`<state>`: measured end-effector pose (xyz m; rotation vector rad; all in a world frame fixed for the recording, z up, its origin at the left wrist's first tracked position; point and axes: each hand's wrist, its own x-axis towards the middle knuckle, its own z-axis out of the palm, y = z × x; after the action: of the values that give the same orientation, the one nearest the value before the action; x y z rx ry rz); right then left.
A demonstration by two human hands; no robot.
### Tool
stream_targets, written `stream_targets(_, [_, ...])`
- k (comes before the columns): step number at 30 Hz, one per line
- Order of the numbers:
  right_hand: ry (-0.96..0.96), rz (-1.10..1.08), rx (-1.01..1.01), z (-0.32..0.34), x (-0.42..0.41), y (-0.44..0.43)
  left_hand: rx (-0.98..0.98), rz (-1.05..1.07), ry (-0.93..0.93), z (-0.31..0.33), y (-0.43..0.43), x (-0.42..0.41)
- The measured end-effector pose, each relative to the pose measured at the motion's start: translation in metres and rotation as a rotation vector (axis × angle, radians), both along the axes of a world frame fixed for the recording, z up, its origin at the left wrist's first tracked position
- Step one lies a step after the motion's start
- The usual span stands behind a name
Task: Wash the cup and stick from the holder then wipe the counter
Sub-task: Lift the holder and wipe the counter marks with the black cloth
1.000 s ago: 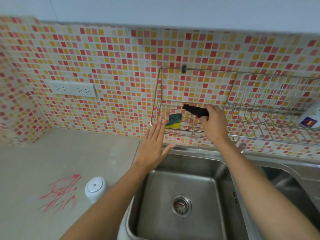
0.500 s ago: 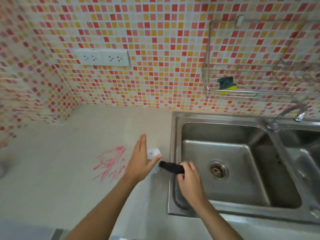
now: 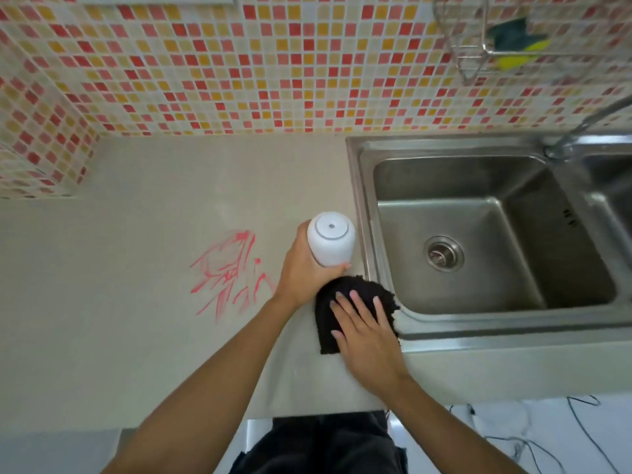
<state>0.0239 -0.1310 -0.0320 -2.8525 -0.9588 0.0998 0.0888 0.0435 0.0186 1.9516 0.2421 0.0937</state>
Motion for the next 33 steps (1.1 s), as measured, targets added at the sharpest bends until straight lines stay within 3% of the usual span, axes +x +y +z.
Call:
stream_targets(5, [0.049,-0.108,-0.013,-0.006,0.097,0.073,-0.051,0.215,-0.138,0.027,0.046,0.007])
stream_targets(8, [0.046,-0.234,-0.037,-0.012,0.130,0.092,0.028,0.308,-0.226,0.043,0.096,0.001])
stream_targets(12, [0.077,-0.180,-0.004,-0.007,0.025,0.067,0.028,0.421,-0.267,0.047,0.151,-0.025])
stream_targets(16, [0.129,-0.084,-0.115,0.009,-0.067,0.058,-0.020,0.534,-0.324,0.039,0.169,-0.044])
stream_targets(19, [0.034,-0.016,-0.166,0.005,-0.021,0.074,-0.051,0.572,-0.325,0.031,0.170,-0.053])
stream_targets(23, [0.022,0.019,-0.081,-0.010,0.071,0.133,-0.025,0.582,-0.349,0.028,0.181,-0.057])
stream_targets(27, [0.020,-0.115,-0.078,-0.016,0.141,0.189,0.052,0.548,-0.339,0.033,0.204,-0.053])
stream_targets(29, [0.007,-0.144,-0.058,-0.018,0.122,0.184,0.090,0.549,-0.327,0.034,0.218,-0.055])
stream_targets(33, [0.052,-0.014,-0.056,-0.006,-0.013,0.155,0.112,0.626,-0.316,0.036,0.245,-0.067])
